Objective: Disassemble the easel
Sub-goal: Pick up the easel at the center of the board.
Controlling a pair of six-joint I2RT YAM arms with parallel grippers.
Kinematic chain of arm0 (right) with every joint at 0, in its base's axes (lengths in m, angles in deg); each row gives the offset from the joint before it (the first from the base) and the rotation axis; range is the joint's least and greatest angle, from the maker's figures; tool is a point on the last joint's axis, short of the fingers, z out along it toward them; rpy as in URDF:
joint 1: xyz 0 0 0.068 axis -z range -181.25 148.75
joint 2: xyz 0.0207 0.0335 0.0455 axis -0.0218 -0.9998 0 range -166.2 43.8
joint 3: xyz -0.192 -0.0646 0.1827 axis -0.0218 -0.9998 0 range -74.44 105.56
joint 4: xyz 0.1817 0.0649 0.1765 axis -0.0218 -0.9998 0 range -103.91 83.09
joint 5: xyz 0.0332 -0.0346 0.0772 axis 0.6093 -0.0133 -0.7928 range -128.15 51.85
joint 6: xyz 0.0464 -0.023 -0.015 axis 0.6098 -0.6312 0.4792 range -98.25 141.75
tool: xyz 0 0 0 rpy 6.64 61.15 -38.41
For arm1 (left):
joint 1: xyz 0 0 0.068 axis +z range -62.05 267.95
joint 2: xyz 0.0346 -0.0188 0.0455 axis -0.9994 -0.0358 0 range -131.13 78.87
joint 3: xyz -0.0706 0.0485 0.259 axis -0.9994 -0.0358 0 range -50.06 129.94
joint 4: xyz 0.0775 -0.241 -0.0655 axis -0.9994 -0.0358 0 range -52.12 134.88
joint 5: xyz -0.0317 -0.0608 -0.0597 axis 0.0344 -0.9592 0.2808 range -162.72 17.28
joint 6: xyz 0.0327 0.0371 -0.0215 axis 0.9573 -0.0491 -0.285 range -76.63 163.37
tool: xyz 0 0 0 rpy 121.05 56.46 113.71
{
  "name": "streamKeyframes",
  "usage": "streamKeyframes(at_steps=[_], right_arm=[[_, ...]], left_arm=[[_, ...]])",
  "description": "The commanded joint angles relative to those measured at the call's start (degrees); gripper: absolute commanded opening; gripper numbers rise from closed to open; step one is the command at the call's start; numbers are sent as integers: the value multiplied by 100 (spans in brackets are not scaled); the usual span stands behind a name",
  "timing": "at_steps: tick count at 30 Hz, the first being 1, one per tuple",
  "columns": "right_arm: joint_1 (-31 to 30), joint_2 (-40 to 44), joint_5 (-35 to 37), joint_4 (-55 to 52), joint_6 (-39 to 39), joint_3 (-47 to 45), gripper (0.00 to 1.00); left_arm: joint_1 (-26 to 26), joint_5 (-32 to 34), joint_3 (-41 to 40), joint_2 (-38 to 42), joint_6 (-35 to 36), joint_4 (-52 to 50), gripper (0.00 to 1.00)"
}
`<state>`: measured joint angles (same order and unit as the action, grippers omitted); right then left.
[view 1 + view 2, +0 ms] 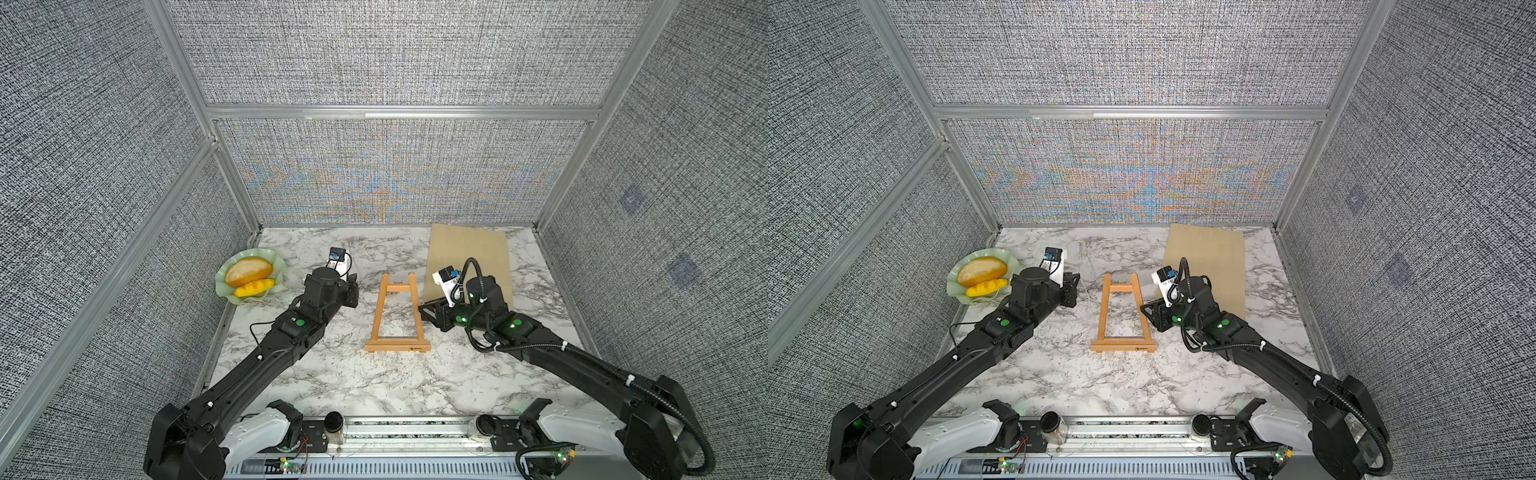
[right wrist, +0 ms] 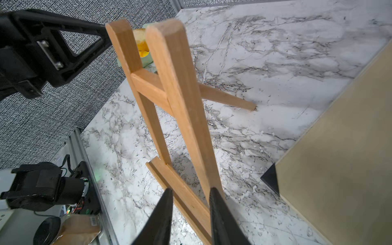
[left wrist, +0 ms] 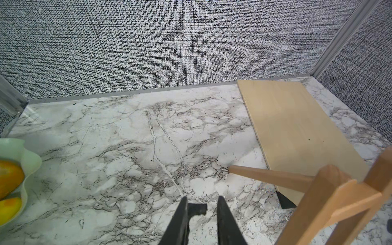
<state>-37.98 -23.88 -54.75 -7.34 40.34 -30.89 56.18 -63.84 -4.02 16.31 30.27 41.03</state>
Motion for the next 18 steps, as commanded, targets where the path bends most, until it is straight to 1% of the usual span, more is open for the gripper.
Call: streamKeyframes(at_steps=[1,18], right_arm=[[-9,-52,247,209,-107,74,35],[-13,-641,-69,389,-299,424,35]], left_arm=[[13,-18,-31,33,23,197,25],[74,-79,-76,70,47,241,25]])
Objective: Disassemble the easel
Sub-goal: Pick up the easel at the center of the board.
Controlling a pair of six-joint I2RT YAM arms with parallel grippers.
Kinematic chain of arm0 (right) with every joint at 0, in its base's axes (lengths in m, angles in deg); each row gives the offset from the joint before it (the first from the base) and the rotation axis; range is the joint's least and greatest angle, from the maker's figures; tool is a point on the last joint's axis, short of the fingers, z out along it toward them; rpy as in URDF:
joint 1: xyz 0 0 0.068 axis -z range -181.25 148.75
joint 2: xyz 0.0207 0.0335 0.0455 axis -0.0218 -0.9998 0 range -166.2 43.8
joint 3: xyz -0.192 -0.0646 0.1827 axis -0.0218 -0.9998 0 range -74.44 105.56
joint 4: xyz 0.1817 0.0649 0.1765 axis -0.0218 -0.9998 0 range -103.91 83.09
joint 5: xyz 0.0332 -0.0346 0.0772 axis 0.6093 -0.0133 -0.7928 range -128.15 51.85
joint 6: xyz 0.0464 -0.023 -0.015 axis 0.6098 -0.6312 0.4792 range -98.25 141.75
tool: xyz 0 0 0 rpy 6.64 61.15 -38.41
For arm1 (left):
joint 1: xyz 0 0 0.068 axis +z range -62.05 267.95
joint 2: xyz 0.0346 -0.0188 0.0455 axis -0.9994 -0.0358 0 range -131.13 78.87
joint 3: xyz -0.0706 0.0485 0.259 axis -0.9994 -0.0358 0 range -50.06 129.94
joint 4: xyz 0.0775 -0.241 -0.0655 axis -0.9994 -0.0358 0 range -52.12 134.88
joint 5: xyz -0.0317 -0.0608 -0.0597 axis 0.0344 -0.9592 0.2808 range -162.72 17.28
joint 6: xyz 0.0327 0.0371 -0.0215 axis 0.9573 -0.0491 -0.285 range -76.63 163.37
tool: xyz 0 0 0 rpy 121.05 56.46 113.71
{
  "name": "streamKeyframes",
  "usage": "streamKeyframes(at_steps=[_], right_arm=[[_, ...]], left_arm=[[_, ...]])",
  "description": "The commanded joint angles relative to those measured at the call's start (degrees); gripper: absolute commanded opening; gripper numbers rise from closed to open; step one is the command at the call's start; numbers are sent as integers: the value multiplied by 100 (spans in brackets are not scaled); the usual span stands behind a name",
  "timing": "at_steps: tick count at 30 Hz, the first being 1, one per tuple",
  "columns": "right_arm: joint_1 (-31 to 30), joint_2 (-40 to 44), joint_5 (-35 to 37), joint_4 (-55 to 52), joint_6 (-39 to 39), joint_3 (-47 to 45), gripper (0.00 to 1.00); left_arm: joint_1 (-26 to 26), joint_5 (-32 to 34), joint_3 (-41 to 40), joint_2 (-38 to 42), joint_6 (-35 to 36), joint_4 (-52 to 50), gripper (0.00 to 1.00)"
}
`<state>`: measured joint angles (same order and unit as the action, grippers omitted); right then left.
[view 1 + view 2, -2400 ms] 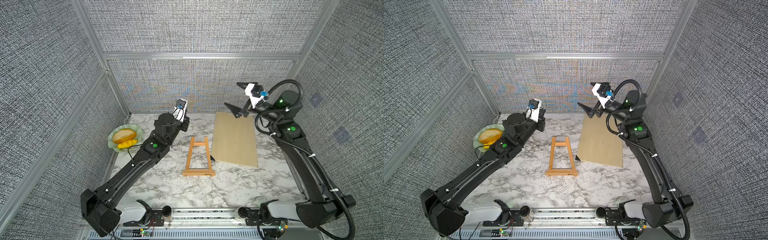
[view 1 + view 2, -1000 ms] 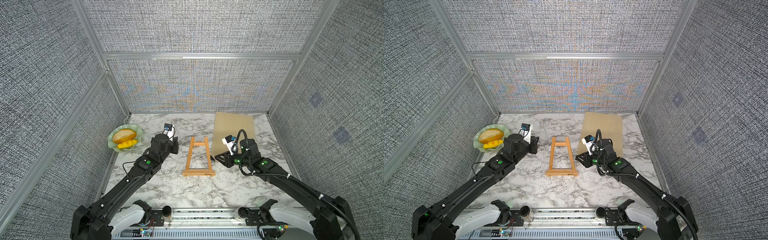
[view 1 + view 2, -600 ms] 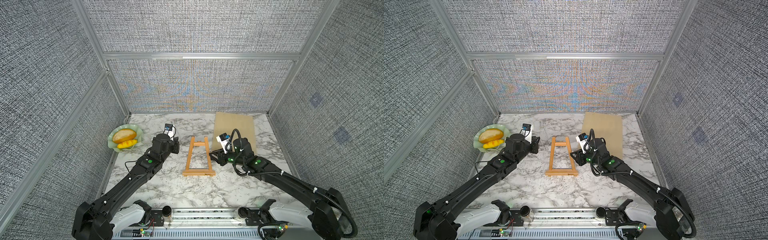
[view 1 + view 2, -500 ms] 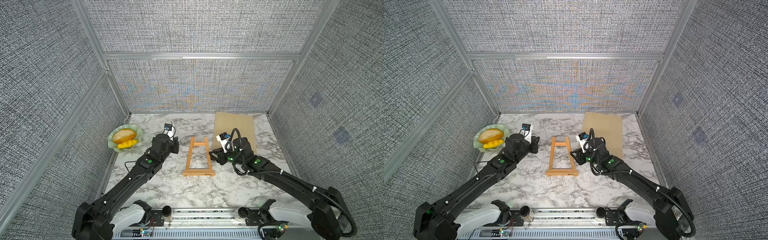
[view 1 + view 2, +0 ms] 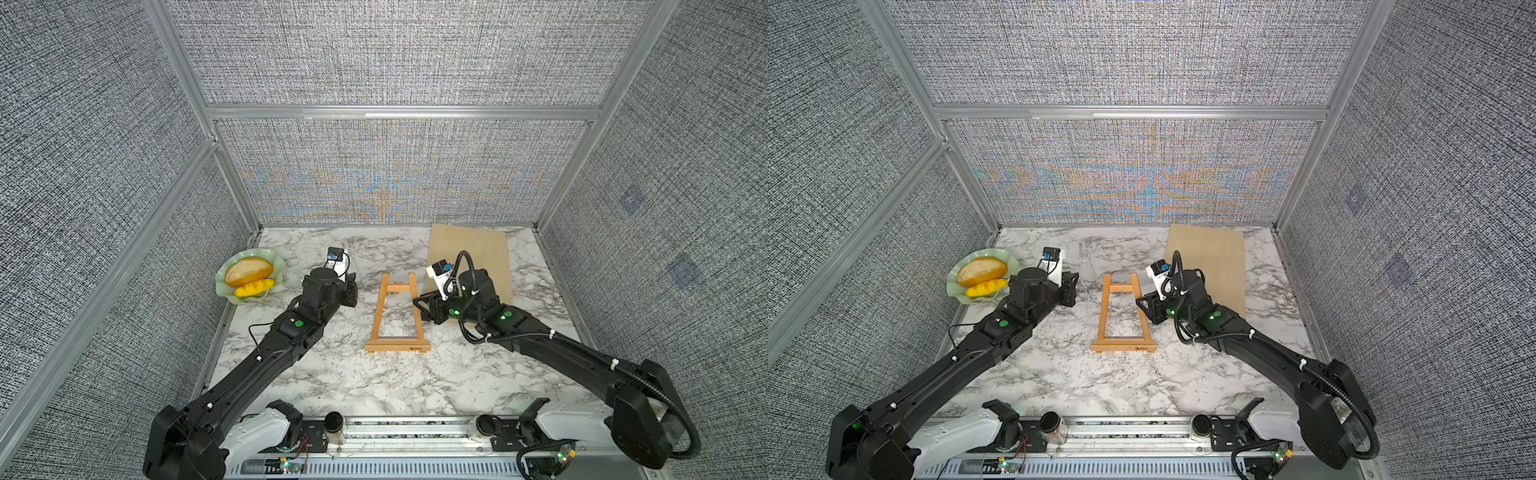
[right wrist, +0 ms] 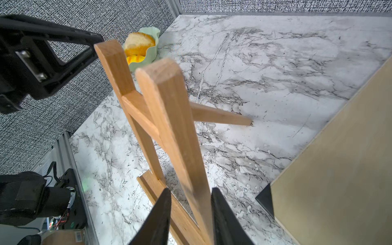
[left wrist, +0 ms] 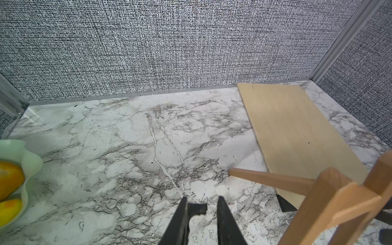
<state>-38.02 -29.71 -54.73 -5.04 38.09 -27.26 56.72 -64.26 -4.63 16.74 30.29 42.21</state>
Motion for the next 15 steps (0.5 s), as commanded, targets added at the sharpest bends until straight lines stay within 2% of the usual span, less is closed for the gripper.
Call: streamKeyframes(at_steps=[1,15], right_arm=[[-9,-102,-86,154,-79,108,35],[-28,-423,-73,322,-148,252,33]], left_arm=[[27,-47,-25,28,43,131,25],[105,-100,-61,-54,62,189,26]])
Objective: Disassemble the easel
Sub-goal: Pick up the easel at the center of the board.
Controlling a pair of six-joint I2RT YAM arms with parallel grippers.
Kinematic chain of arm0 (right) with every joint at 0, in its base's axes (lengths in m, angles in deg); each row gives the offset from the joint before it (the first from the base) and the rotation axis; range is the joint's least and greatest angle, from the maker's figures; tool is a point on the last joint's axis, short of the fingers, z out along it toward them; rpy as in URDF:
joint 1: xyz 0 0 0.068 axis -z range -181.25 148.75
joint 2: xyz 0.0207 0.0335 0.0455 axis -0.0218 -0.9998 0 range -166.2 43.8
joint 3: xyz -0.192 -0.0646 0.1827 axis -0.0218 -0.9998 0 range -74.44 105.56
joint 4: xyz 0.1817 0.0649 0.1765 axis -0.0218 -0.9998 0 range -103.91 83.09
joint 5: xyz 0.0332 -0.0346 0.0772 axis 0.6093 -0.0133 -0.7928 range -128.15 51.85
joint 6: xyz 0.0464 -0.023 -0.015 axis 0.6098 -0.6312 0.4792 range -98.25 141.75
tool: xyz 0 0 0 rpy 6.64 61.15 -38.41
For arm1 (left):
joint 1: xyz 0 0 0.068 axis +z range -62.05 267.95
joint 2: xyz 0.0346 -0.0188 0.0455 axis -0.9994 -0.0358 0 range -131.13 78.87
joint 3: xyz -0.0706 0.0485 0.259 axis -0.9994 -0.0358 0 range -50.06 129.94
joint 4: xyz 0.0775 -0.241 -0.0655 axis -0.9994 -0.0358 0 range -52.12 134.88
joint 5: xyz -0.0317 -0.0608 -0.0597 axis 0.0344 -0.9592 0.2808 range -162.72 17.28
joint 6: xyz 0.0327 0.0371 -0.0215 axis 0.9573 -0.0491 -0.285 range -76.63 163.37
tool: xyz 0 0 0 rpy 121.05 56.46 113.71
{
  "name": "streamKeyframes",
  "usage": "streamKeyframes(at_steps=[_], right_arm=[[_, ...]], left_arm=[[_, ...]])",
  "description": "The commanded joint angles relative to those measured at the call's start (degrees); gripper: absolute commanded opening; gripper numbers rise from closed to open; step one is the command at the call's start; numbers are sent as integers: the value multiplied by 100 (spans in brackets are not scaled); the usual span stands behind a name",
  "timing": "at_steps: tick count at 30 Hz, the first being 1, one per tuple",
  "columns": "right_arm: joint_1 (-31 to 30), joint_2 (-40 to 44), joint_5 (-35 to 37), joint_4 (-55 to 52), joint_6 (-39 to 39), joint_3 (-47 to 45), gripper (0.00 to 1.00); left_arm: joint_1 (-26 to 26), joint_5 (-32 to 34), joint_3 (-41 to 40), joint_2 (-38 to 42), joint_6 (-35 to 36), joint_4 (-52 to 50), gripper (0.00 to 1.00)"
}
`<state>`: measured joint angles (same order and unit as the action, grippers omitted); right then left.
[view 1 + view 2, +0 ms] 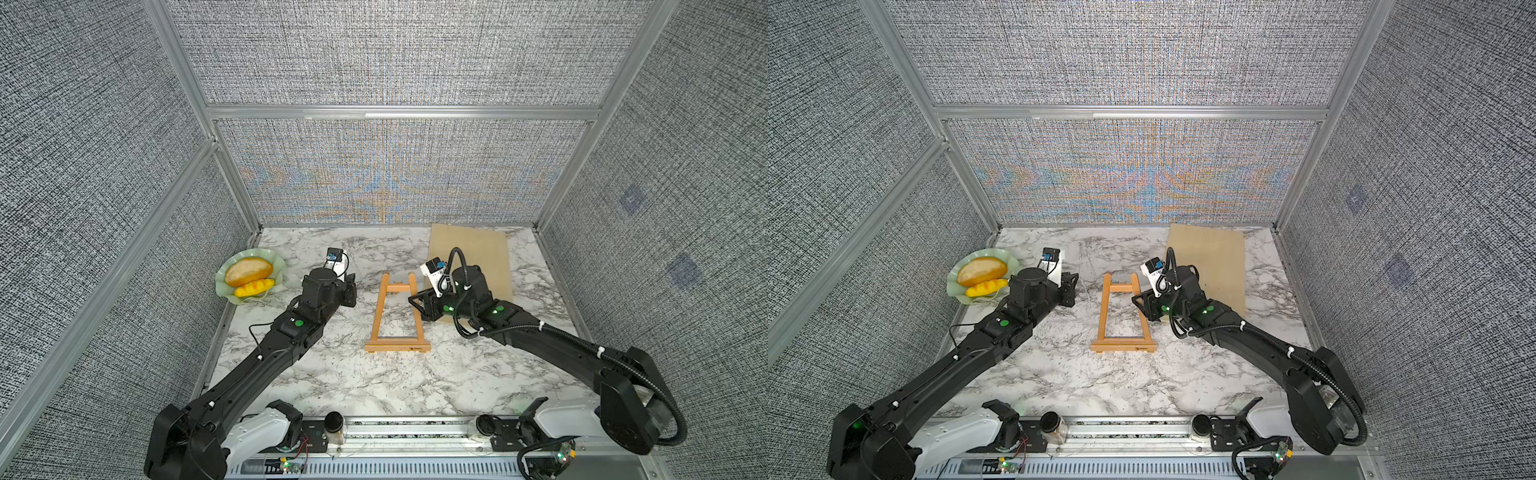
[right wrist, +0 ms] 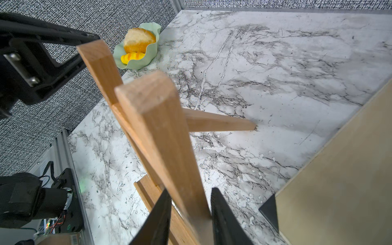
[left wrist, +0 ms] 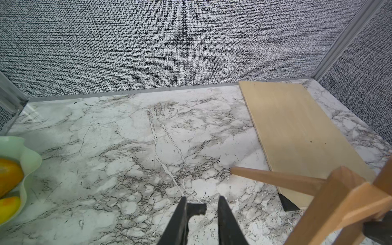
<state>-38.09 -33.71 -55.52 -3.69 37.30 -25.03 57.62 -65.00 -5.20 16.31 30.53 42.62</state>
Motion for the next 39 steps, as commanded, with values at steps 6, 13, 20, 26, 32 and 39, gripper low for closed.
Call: streamKeyframes(at_steps=[6,13,20,26,32,39], right_arm=[[-70,-113,-1,283,-186,62,30],[-88,-196,-146,328,-339,126,17],[-95,-177,-264,396,-521,86,13],[-109,-84,-530,341,-809,169,9],[-103,253,-779,-124,-1389,531,4],[-103,599,-1239,-577,-1736,762,3]], left_arm=[[44,-46,14,-10,52,170,26],[62,-43,24,8,60,131,26],[75,-17,5,60,69,112,26],[83,1,-23,95,119,138,26],[122,172,70,138,295,164,26],[216,238,172,160,447,302,26]])
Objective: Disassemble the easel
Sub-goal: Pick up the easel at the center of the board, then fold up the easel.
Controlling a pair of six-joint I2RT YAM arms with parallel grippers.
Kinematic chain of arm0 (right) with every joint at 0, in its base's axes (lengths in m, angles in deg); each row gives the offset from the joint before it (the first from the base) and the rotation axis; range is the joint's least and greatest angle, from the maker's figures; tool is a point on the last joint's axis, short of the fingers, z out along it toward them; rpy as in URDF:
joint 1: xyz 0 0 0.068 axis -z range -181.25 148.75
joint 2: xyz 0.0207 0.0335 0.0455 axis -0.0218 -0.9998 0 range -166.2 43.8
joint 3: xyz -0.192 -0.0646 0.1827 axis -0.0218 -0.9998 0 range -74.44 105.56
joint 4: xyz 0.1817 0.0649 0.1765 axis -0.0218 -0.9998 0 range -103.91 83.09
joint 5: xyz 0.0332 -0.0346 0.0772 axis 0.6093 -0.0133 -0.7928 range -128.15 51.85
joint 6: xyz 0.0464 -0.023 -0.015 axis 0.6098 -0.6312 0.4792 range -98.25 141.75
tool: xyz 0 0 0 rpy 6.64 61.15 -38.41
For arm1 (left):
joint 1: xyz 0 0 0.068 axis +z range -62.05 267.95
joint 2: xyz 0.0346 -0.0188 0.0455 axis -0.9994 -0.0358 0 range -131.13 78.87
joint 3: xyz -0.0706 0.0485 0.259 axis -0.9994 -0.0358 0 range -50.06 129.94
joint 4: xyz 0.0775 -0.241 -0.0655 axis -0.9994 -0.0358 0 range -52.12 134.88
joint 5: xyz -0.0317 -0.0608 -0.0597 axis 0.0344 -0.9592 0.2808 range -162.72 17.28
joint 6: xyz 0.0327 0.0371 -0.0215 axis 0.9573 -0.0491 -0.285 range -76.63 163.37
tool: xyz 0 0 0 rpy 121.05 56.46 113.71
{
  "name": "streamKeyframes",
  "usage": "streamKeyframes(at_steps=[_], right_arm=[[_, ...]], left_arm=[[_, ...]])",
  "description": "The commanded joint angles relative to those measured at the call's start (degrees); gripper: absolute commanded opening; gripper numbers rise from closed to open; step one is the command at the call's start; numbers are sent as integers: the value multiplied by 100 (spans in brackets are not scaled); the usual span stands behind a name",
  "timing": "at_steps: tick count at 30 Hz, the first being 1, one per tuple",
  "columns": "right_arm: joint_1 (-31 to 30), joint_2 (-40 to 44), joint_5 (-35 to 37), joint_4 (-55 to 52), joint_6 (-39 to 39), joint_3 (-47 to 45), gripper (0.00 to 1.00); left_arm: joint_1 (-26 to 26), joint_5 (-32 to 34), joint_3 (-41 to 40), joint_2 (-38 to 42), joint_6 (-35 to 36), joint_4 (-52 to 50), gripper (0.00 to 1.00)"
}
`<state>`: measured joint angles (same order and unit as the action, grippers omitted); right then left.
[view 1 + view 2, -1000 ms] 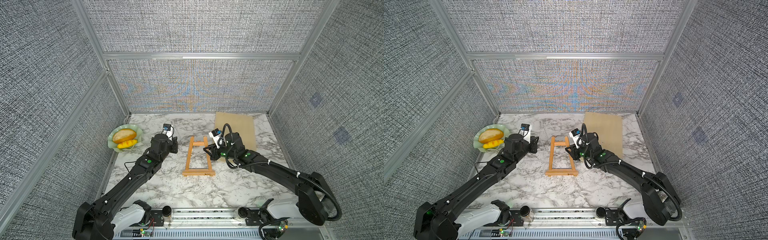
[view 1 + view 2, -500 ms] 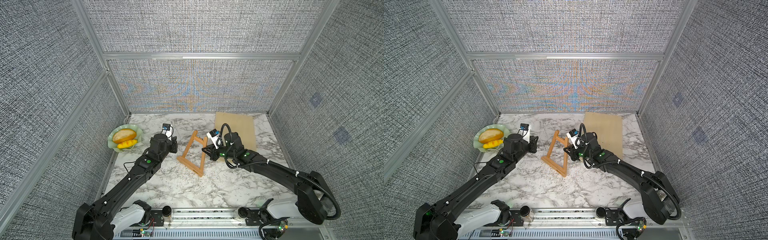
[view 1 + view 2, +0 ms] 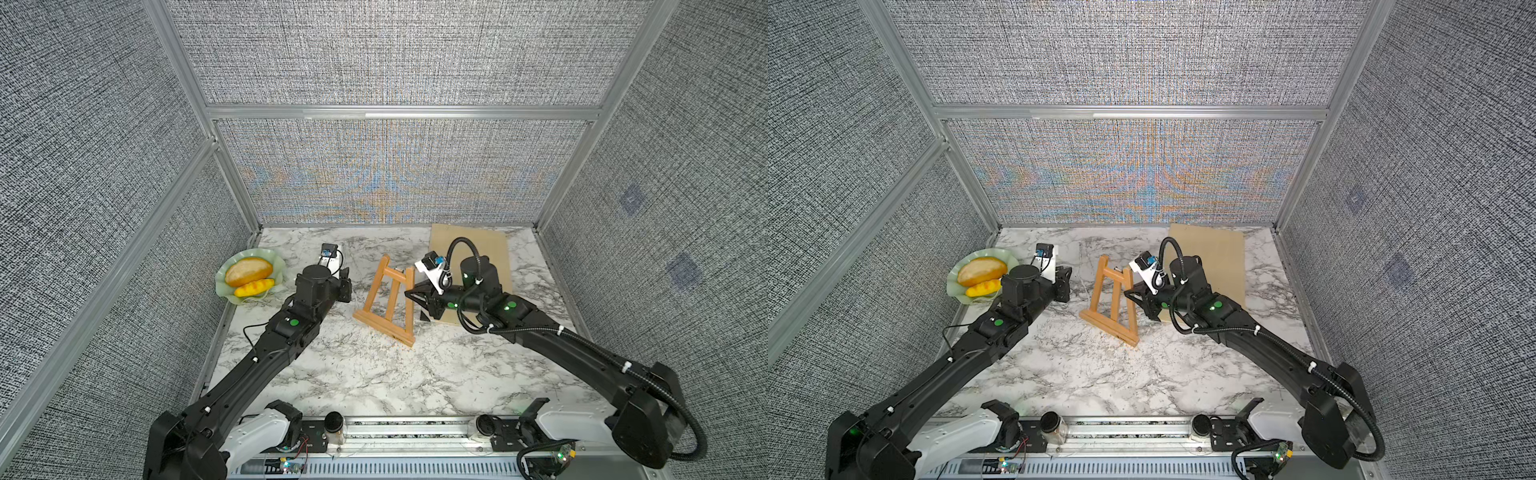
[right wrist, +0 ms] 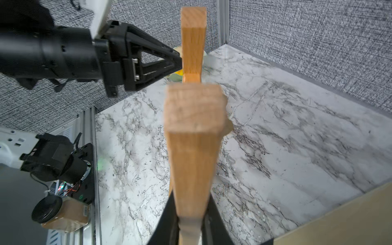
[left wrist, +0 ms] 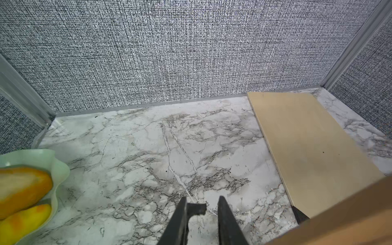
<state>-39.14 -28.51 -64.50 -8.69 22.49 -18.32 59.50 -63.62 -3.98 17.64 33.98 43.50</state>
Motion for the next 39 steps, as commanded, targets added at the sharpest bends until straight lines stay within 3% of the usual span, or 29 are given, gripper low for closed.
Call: streamKeyframes(at_steps=[1,19,30,39], right_arm=[[1,98,-402,-170,-313,141,3],[-122,-68,-1065,-1860,-1167,919,2],[-253,-485,-1871,-1572,-993,690,2],[-190,-1391,-1891,-1869,-1307,1209,2]], left_arm=[[31,100,63,18,116,233,26],[137,276,-32,119,237,355,26],[186,251,-72,190,248,314,26],[215,200,-12,252,293,189,26]])
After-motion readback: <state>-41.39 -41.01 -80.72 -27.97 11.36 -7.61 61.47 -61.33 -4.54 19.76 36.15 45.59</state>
